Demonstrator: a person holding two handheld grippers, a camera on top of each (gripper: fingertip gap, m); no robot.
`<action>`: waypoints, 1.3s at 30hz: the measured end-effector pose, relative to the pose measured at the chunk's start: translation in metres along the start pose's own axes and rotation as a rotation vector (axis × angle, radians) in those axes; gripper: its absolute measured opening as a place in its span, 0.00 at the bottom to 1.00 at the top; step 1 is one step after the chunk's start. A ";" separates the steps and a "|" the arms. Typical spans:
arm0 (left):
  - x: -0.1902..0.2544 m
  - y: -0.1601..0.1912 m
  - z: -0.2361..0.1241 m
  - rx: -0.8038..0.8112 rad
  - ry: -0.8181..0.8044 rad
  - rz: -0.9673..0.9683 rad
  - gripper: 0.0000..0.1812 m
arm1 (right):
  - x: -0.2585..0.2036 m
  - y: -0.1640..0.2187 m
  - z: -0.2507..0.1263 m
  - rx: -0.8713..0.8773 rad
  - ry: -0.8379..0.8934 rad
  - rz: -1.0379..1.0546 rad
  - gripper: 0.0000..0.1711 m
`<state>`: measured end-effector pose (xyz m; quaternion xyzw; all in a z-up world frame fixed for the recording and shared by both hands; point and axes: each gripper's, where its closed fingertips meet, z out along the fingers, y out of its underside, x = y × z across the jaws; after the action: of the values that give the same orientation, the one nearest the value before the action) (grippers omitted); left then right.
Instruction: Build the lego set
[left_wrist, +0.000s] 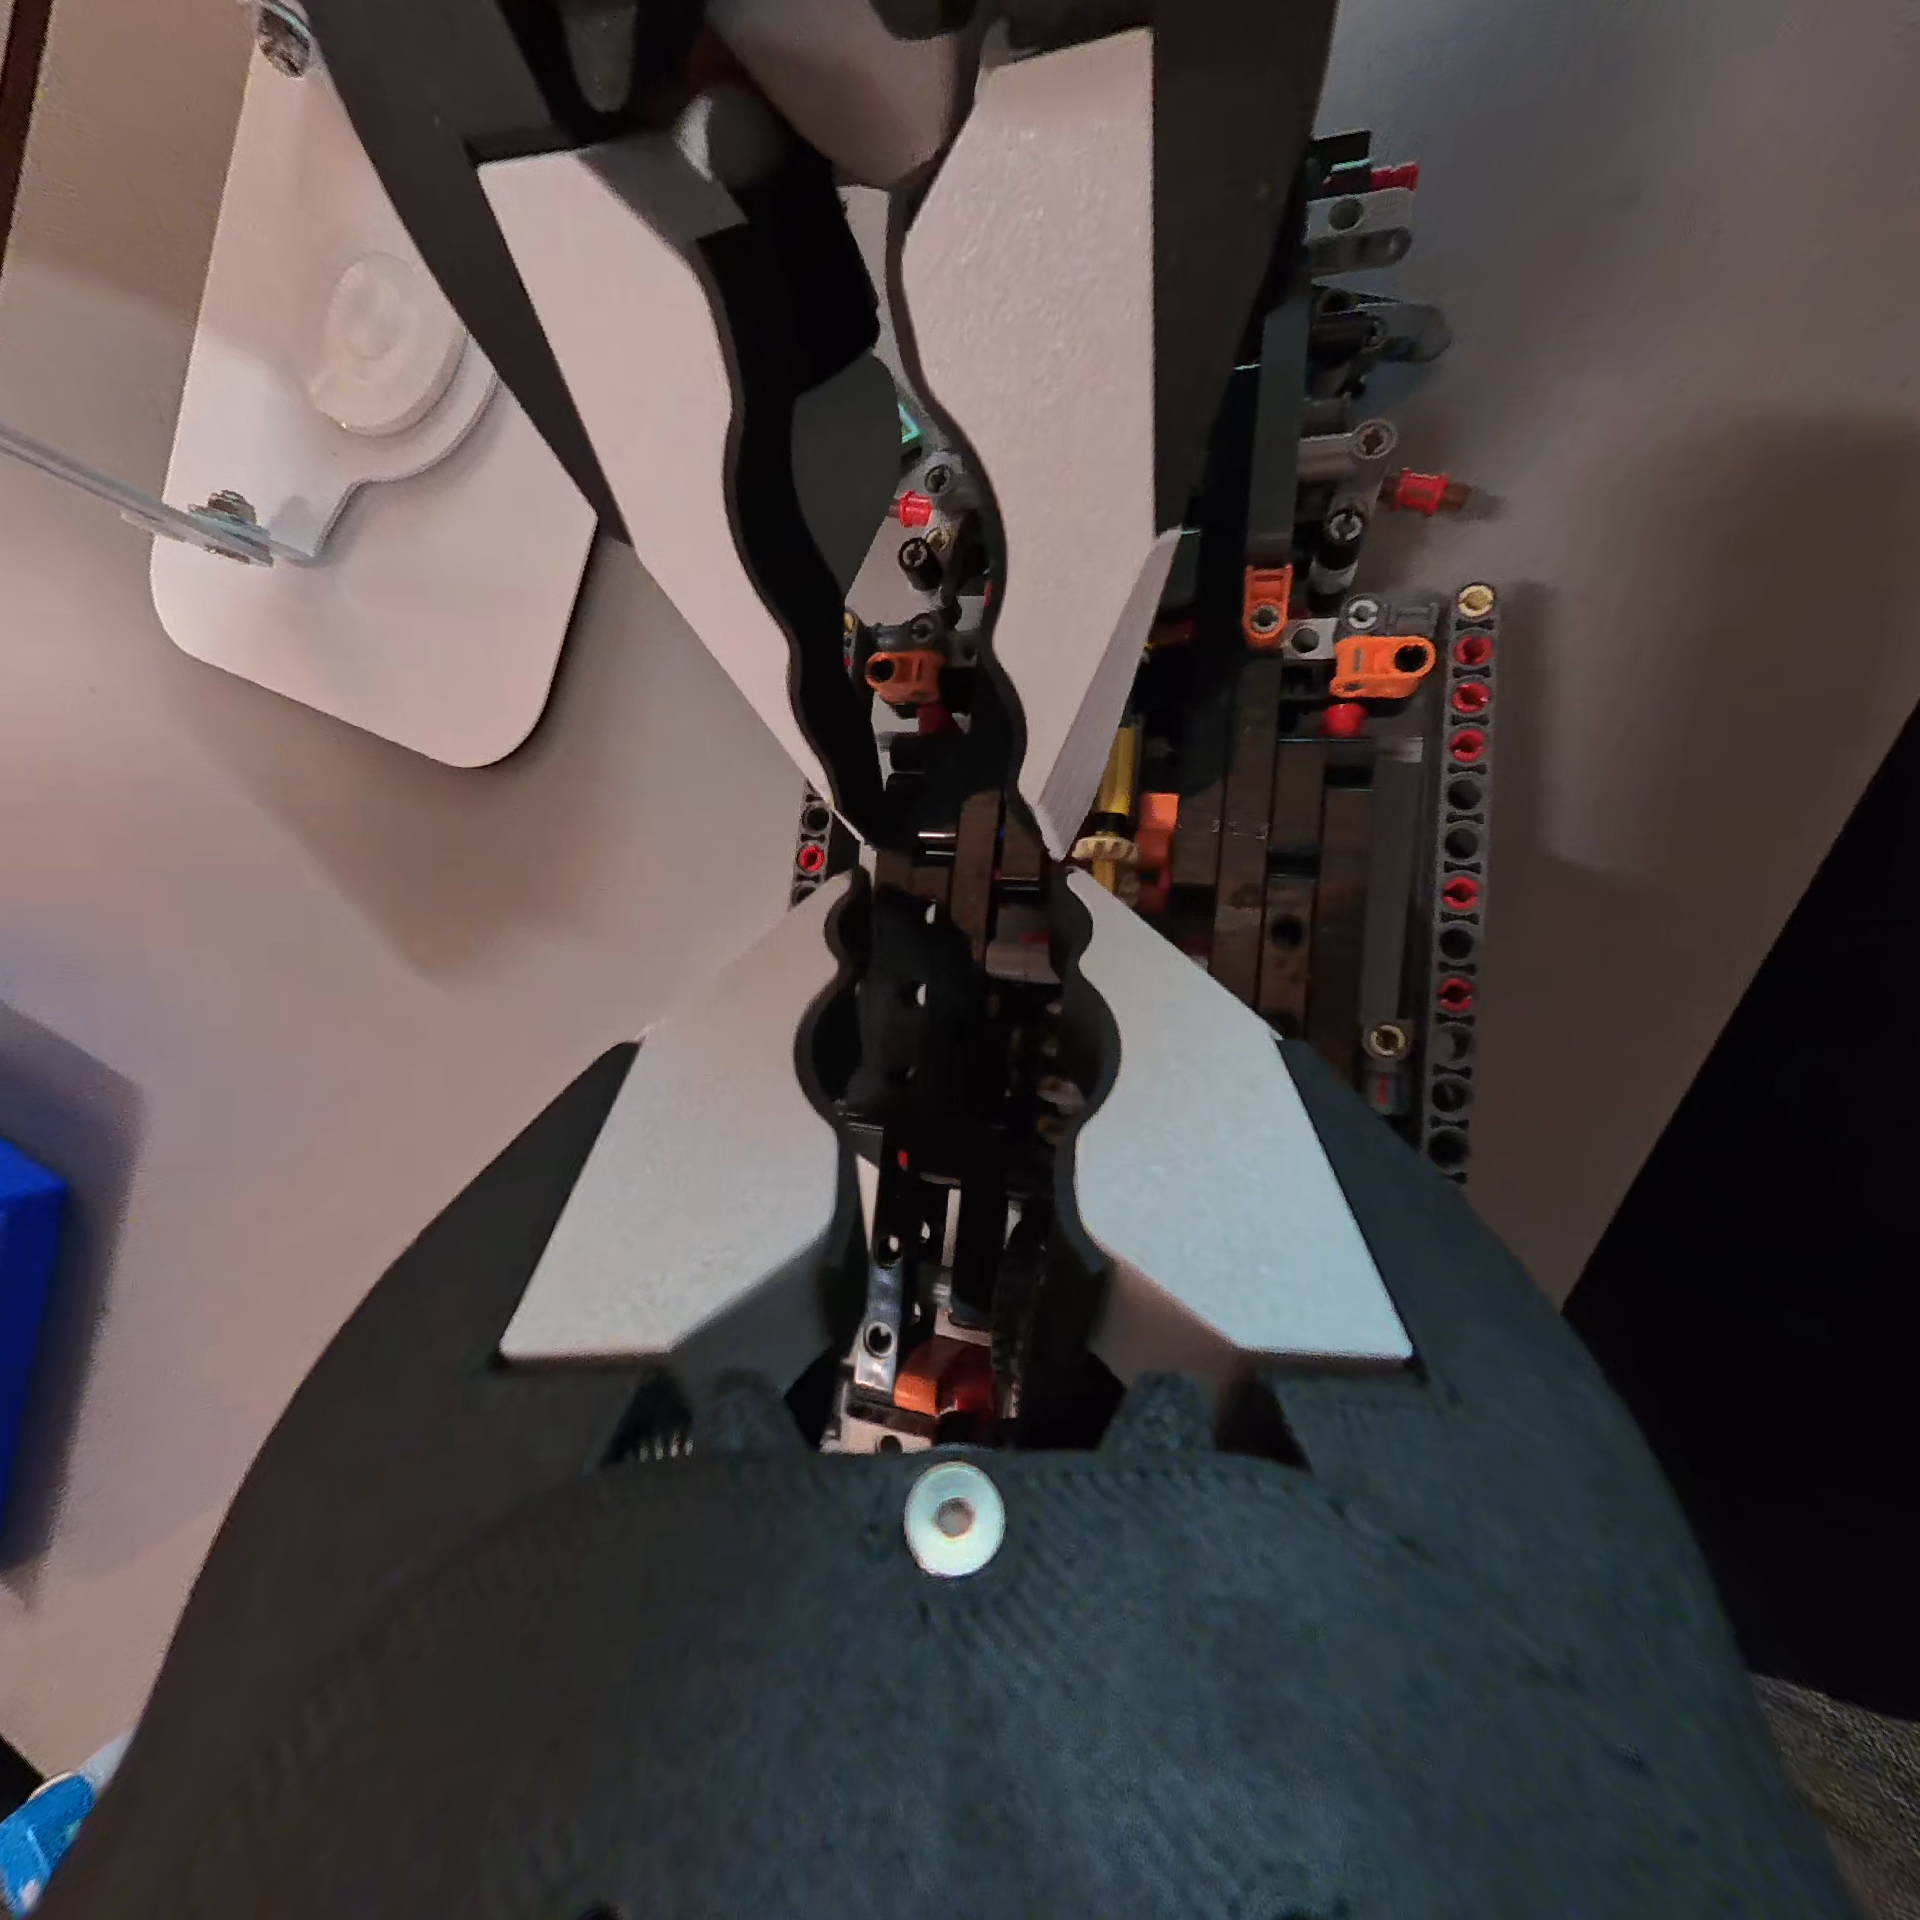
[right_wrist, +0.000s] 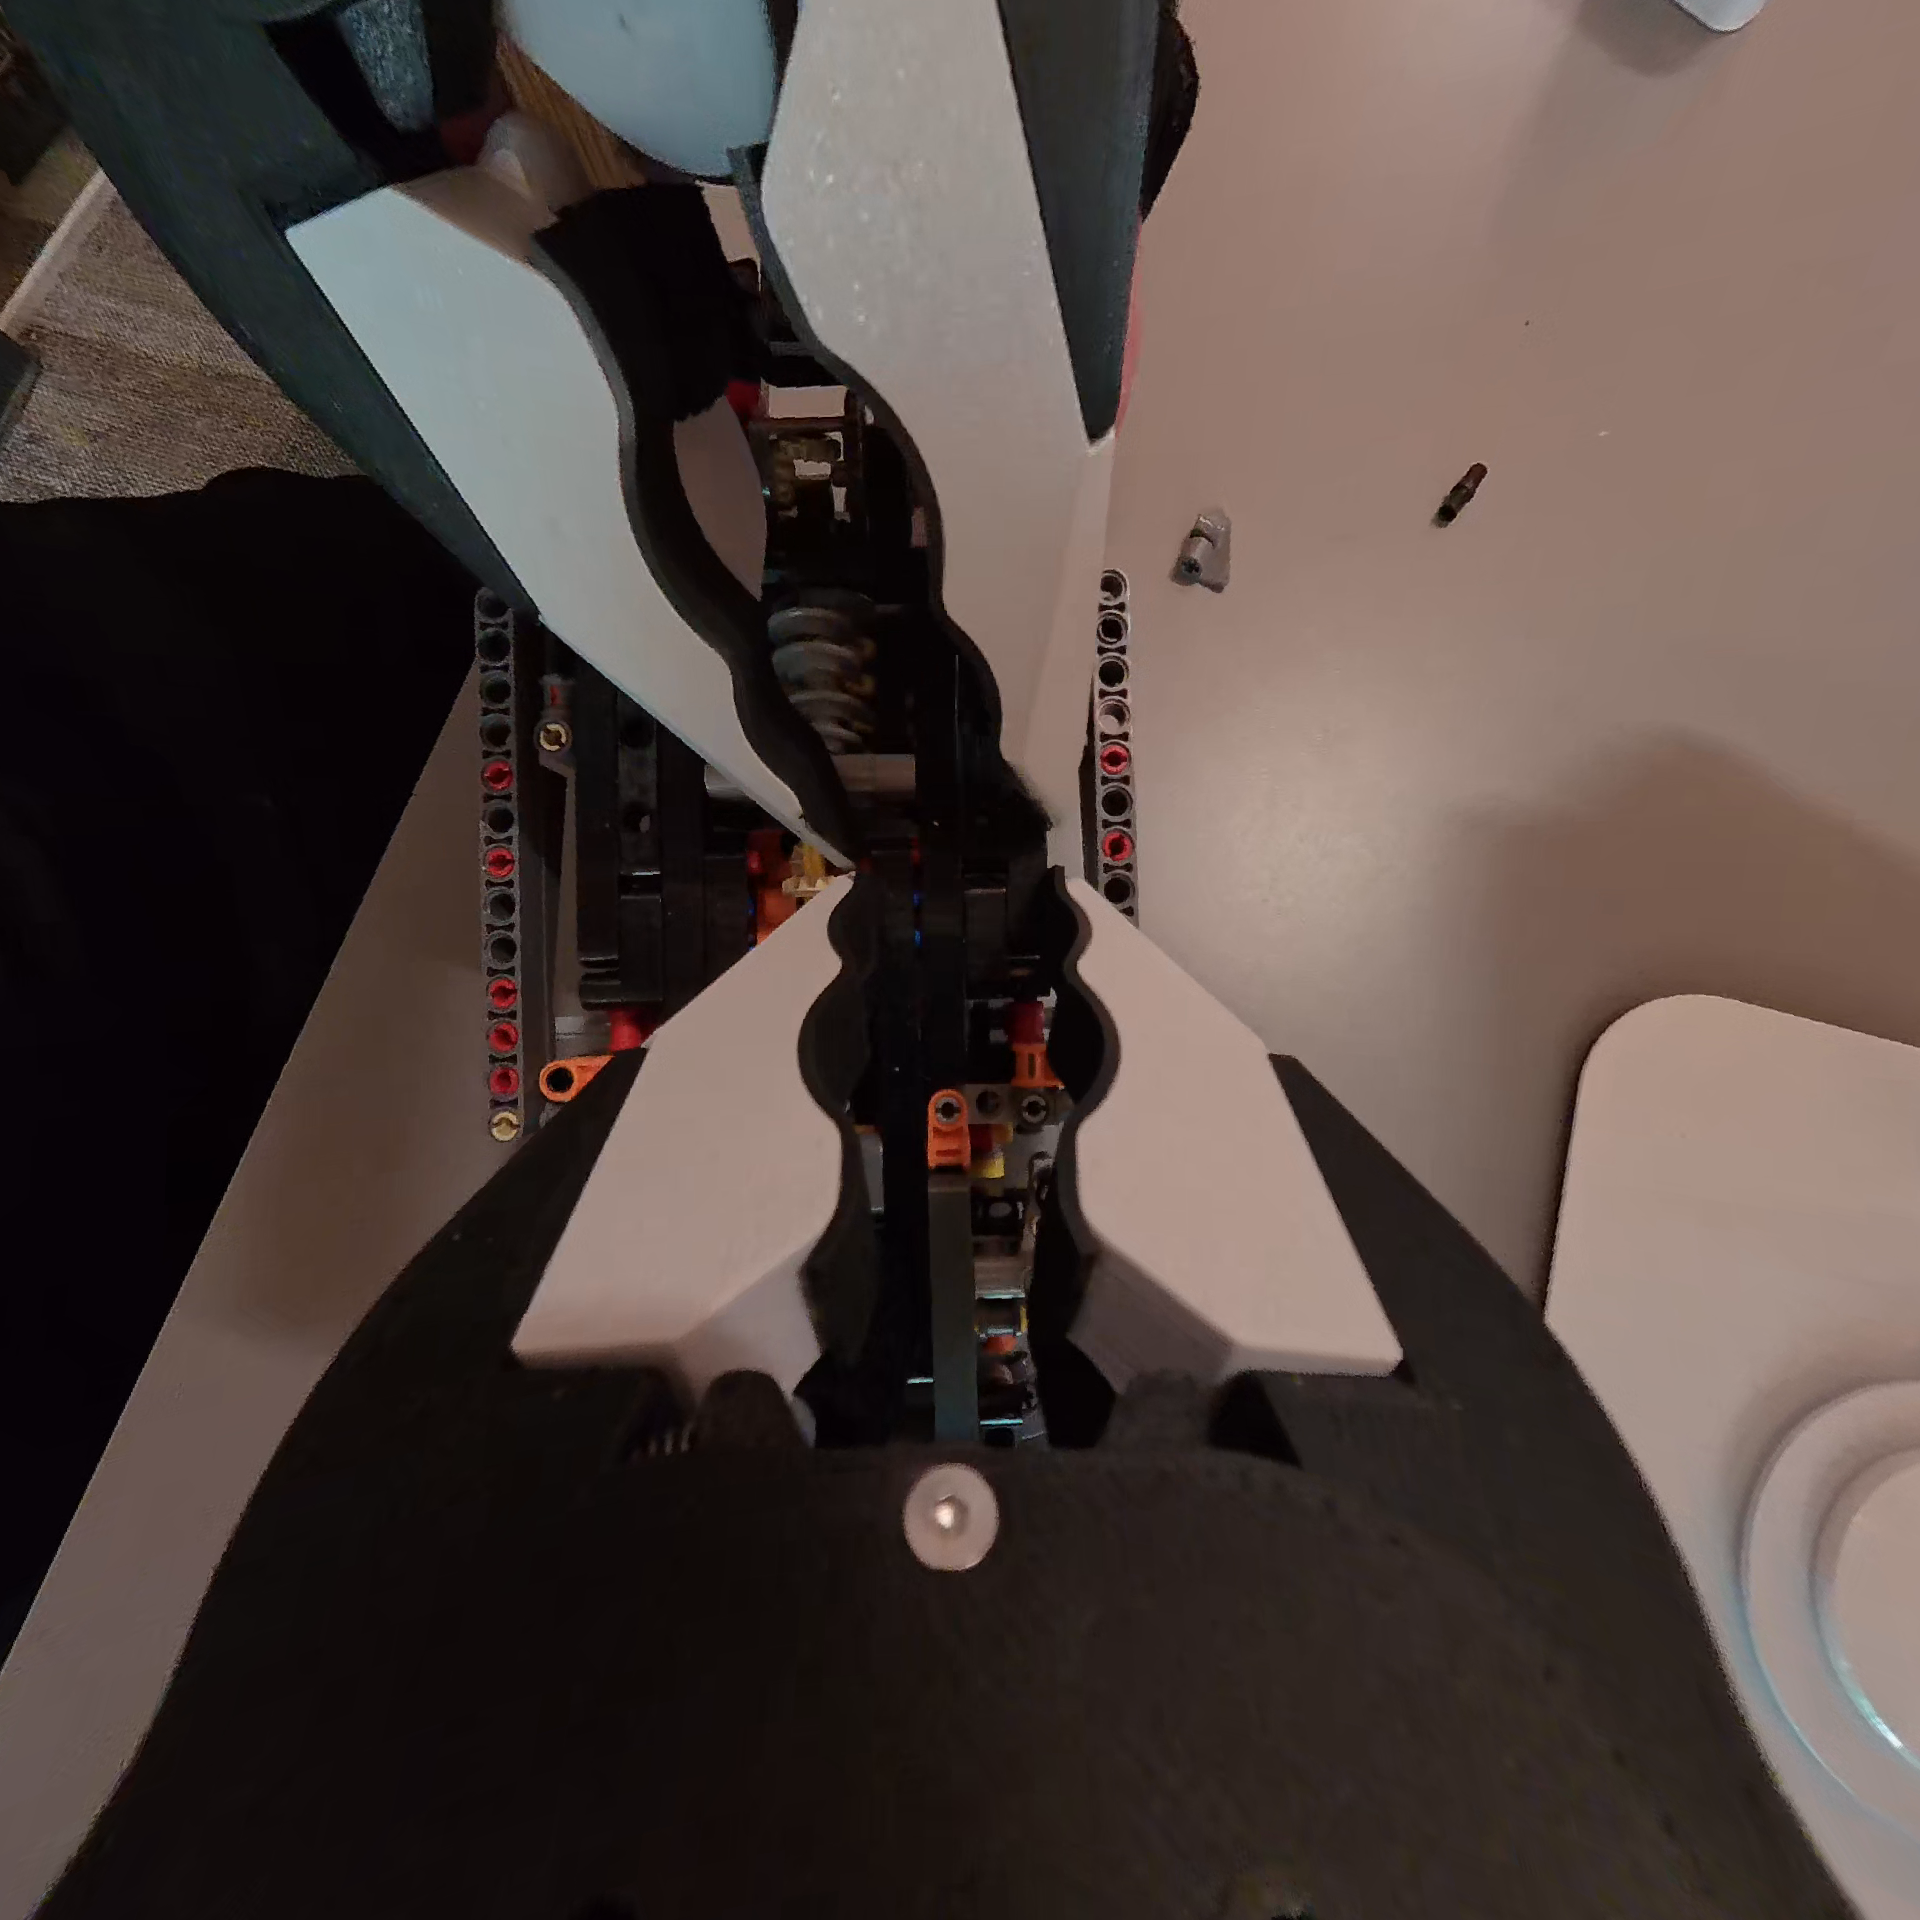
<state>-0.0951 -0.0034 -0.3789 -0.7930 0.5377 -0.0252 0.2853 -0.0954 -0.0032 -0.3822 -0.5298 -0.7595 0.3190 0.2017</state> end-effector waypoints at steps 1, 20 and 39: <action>-0.001 0.000 0.000 -0.003 0.002 -0.002 0.19 | 0.000 0.000 0.000 0.001 -0.002 -0.002 0.17; 0.003 0.003 0.003 -0.090 0.087 0.019 0.19 | -0.004 -0.001 0.001 0.004 -0.001 -0.023 0.17; 0.003 0.005 0.005 -0.106 0.155 0.028 0.18 | -0.003 -0.002 0.003 0.014 -0.022 -0.015 0.17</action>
<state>-0.0961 -0.0056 -0.3862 -0.7952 0.5696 -0.0540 0.2007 -0.0974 -0.0071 -0.3828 -0.5189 -0.7636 0.3285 0.1993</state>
